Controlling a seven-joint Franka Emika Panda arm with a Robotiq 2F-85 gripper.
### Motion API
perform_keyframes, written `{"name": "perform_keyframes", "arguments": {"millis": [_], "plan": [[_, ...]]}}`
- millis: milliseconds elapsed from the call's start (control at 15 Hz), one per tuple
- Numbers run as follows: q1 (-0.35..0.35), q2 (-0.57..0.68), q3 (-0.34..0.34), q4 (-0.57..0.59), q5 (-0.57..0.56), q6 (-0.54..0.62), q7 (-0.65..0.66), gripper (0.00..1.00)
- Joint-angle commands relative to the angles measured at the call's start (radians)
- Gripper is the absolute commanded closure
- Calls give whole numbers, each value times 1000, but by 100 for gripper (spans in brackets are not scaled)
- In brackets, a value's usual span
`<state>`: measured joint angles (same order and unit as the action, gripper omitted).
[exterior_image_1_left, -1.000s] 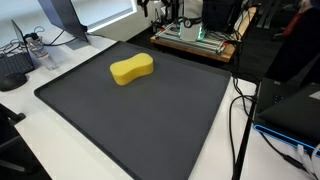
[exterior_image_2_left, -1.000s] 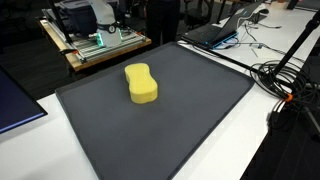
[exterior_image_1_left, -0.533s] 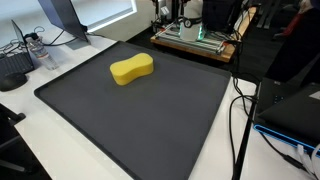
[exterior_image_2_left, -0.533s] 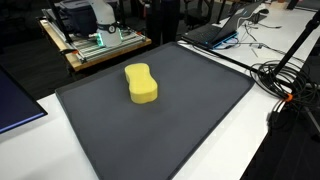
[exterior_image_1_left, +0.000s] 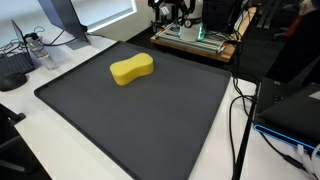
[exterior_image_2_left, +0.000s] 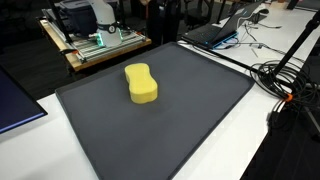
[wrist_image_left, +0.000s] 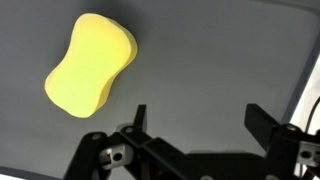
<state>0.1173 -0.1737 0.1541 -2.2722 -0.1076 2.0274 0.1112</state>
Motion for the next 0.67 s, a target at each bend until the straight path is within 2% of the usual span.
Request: {"name": "perform_keyframes", "arguments": {"millis": [0, 333, 600], "plan": [[-14, 184, 9, 199, -82, -109, 157, 0], [1, 370, -41, 411, -96, -240, 298, 0], [5, 494, -93, 555, -83, -329, 355, 0]]}}
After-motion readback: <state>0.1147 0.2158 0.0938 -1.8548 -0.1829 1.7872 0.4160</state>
